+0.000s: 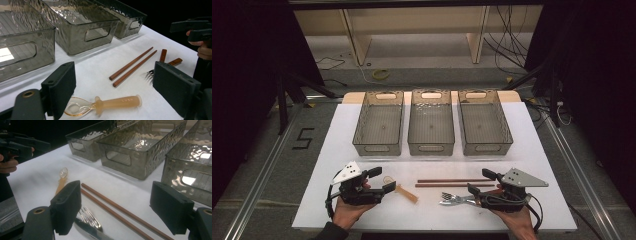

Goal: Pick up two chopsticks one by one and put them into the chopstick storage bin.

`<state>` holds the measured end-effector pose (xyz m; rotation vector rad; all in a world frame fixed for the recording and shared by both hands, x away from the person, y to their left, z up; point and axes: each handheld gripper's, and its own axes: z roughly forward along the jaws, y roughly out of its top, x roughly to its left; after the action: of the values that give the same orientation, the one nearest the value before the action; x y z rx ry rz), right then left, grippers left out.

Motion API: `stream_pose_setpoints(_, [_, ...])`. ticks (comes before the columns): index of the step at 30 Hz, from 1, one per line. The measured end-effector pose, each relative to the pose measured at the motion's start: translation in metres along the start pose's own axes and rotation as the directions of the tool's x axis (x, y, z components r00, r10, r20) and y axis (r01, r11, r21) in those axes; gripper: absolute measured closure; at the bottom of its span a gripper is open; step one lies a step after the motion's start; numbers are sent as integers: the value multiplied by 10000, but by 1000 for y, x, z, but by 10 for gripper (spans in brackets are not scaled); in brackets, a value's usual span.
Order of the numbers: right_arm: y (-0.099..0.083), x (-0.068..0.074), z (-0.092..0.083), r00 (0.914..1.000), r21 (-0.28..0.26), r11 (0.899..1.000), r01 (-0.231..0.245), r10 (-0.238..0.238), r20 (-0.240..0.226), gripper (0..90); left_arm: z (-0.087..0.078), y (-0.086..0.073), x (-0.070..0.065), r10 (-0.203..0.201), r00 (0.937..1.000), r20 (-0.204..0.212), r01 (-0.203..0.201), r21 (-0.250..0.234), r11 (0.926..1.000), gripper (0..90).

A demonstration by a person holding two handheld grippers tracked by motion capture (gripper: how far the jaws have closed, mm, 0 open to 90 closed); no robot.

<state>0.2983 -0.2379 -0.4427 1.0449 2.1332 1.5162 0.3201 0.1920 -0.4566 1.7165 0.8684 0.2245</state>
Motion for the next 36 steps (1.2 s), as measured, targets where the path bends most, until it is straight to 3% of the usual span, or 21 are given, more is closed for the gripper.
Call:
stream_pose_setpoints(8, [4,0,1,9998,116,9998,142,-141,-112,261,0,0,0,10,10000,-1,-10,14,10000,183])
stream_pose_setpoints(17, [24,-7,3,9933,1061,9884,1091,-1042,-499,273,1,0,1,-8,10000,-36,8,13,10000,183])
stream_pose_setpoints(20, [34,-10,5,9878,1609,9755,1503,-1415,-647,267,0,0,1,10,10000,-48,-10,5,10000,183])
stream_pose_setpoints(24, [46,-11,5,9800,1959,9612,1941,-1812,-819,271,0,0,1,25,10000,-59,-25,5,10000,184])
stream_pose_setpoints(31, [55,-12,13,9680,2751,9288,2483,-2272,-1067,271,0,1,1,73,10000,-61,-73,1,10000,183])
stream_pose_setpoints(32, [55,-12,13,9680,2751,9288,2483,-2272,-1067,271,0,1,1,73,10000,-61,-73,1,10000,183])
stream_pose_setpoints(33, [58,-12,17,9661,2975,9198,2559,-2323,-1126,276,0,1,1,58,10000,-69,-58,-9,10000,183])
stream_pose_setpoints(36, [62,-13,22,9628,3281,9054,2694,-2462,-1109,268,0,1,1,70,10000,-69,-70,-13,10000,183])
